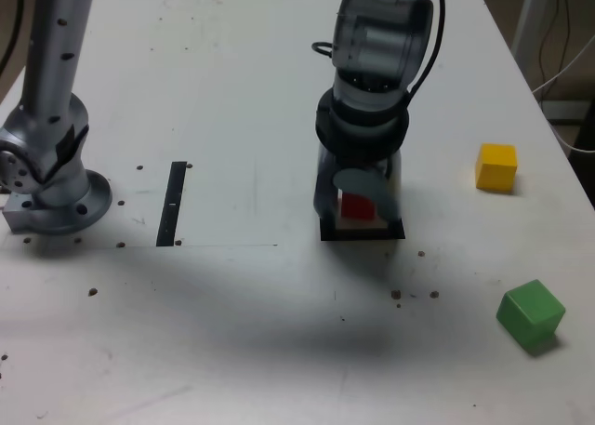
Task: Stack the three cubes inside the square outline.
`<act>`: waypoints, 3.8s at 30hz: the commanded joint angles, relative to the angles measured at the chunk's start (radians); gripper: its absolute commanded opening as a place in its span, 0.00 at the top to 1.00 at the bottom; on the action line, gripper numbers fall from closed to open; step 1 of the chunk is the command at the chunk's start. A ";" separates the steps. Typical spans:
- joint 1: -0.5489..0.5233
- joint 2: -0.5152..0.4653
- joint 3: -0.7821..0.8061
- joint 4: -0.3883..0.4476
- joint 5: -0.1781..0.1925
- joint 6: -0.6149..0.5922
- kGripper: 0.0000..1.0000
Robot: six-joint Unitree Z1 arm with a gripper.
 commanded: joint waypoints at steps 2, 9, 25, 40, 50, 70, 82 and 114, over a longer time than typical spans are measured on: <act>0.002 -0.010 -0.021 0.043 0.013 0.002 0.01; 0.002 -0.054 -0.064 0.126 0.027 0.004 0.01; 0.005 -0.064 -0.332 0.303 0.031 0.180 0.00; 0.119 0.164 -0.787 0.473 0.034 0.408 0.00; 0.179 0.271 -0.898 0.493 0.063 0.476 0.02; 0.193 0.406 -0.948 0.421 0.044 0.483 0.09; 0.187 0.461 -1.004 0.416 -0.012 0.493 0.15; 0.189 0.502 -1.039 0.424 -0.045 0.510 0.58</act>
